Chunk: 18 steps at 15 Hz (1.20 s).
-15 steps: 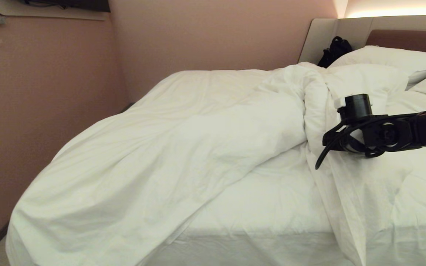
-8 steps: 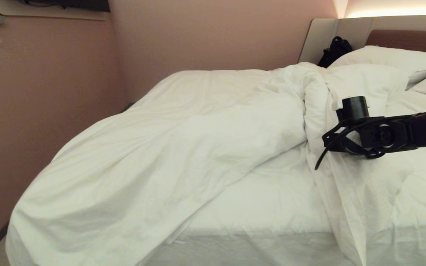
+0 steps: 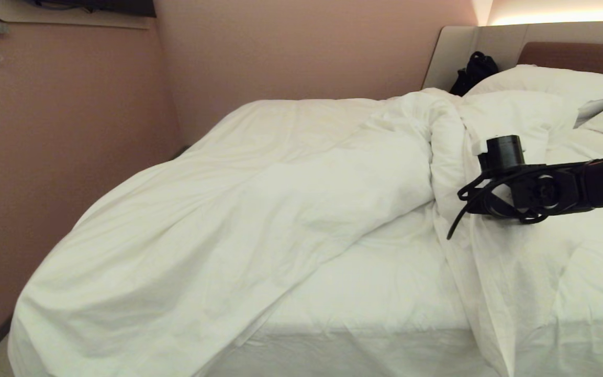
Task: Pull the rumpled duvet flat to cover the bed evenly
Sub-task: Flatten the corners of the folded blanket
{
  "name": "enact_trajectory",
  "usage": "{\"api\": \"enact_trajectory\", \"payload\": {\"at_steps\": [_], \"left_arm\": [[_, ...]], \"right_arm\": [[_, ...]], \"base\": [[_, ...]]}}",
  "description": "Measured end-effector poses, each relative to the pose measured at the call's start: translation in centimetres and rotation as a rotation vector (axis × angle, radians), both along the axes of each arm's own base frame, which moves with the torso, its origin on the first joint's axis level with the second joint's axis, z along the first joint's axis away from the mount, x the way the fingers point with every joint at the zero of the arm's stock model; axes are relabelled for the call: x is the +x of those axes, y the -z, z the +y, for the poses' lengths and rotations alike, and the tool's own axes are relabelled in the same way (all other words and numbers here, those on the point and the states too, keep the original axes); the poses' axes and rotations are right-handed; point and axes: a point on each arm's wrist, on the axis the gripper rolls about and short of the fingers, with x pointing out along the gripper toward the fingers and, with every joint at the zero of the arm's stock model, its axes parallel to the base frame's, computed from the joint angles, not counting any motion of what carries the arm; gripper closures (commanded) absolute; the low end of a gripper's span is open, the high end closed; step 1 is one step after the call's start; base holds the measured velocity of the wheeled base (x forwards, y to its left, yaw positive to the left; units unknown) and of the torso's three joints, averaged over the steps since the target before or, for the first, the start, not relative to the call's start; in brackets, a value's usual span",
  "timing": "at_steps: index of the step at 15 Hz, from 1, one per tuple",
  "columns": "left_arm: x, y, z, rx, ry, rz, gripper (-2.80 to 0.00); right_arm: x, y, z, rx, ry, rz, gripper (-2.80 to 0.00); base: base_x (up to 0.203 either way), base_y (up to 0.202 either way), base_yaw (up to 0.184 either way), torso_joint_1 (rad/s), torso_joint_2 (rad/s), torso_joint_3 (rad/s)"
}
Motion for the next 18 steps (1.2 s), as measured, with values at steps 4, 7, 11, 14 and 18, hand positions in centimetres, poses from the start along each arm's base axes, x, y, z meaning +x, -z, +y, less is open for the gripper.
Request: {"api": "enact_trajectory", "payload": {"at_steps": [4,7,11,14,18], "left_arm": [[0.0,0.0,0.0,0.0,0.0,0.0,0.0],[0.0,0.0,0.0,0.0,0.0,0.0,0.0],[0.0,0.0,0.0,0.0,0.0,0.0,0.0],[0.0,0.0,0.0,0.0,0.0,0.0,0.0],[0.0,0.0,0.0,0.0,0.0,0.0,0.0]], "right_arm": [[0.0,-0.1,0.0,0.001,0.0,-0.004,0.0],[-0.2,-0.4,-0.1,0.002,0.001,-0.011,0.0],[-0.4,-0.9,-0.2,0.003,0.002,-0.022,0.0],[-1.0,-1.9,-0.4,0.005,0.005,-0.043,0.0],[-2.3,-3.8,-0.7,0.011,0.002,-0.084,0.0]], "base": [[0.0,0.0,0.0,0.0,0.0,0.0],[0.0,0.0,0.0,0.0,0.0,0.0],[0.0,0.0,0.0,0.0,0.0,0.0],[0.0,0.0,0.0,0.0,0.0,0.0],[0.0,0.0,0.0,0.0,0.0,0.0]]}}
